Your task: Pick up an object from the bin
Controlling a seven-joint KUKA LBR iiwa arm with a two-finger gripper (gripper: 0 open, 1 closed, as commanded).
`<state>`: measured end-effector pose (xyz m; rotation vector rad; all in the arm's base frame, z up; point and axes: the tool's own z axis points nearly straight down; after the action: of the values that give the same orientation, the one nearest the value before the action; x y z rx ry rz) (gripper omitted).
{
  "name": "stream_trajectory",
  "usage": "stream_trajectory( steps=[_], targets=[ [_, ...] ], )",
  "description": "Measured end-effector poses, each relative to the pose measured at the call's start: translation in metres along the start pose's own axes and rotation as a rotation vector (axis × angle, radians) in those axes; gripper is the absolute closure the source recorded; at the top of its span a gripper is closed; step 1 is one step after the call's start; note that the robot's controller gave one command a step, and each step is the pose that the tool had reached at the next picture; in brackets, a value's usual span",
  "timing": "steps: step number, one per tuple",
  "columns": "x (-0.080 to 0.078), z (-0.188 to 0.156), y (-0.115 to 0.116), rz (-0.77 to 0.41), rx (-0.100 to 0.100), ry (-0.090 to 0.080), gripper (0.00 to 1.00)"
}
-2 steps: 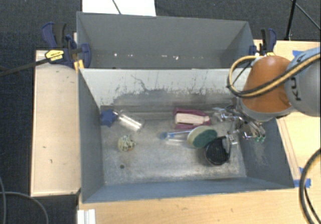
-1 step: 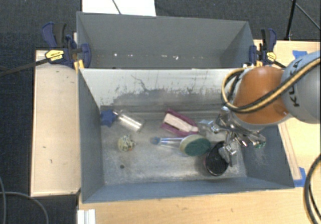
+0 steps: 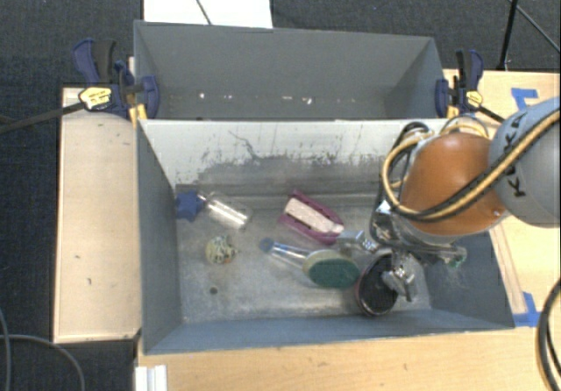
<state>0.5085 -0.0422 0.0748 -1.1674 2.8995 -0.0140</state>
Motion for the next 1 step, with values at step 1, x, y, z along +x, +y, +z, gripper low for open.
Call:
stream_trajectory(
  steps=[1],
  targets=[
    [-0.0003, 0.0005, 0.0225, -0.312, -0.007, 0.007, 0.00]
  ],
)
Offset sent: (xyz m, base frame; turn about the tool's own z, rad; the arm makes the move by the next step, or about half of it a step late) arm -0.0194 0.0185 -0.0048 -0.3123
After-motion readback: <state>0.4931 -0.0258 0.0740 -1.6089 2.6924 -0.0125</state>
